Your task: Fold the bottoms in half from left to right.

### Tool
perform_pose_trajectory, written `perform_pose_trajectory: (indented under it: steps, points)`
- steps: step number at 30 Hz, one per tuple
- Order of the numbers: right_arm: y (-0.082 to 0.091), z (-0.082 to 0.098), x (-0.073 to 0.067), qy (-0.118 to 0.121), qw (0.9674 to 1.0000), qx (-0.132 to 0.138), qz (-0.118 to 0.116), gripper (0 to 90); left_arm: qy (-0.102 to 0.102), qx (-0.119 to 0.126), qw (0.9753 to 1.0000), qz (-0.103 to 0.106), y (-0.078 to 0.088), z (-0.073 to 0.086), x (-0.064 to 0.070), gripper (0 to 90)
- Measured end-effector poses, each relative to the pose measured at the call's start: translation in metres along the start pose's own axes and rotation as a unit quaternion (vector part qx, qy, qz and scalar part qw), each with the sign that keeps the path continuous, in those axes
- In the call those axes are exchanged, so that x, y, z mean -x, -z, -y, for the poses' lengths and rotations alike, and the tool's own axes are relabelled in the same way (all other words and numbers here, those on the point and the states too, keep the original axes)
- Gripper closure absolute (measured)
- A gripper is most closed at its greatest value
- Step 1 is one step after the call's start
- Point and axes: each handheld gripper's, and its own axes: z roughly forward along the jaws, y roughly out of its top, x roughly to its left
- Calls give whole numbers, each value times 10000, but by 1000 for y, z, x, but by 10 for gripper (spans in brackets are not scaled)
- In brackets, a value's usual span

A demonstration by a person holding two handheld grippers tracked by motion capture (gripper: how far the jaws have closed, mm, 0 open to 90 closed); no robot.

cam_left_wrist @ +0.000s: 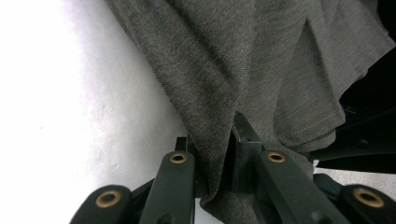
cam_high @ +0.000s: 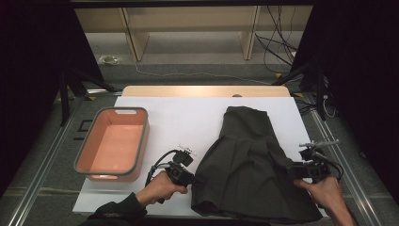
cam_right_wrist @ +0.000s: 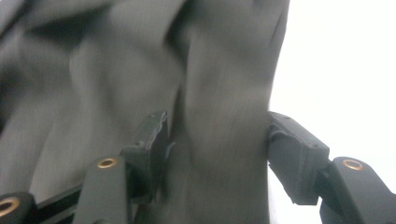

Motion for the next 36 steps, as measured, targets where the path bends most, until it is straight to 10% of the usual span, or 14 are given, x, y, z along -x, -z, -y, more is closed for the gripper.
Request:
perform_pose_trajectory:
  steps: [11, 18, 25, 32, 36]
  points:
    - [-38, -60, 16, 116, 9998, 166, 74, 453, -65, -84, 9998, -144, 2, -2, -2, 671]
    - [-64, -75, 14, 213, 9997, -44, 129, 537, -181, -127, 9997, -106, 3, -1, -1, 778]
    - [-79, -67, 12, 266, 9983, -499, 118, 861, -256, -252, 9993, -116, -2, 1, 1, 856]
    - [-89, -60, 4, 444, 9951, -860, 181, 851, -267, -294, 9991, -129, -5, 2, 2, 859]
    - [-80, -69, 11, 283, 9978, -587, 144, 661, -248, -305, 9992, -101, -5, 1, 1, 828]
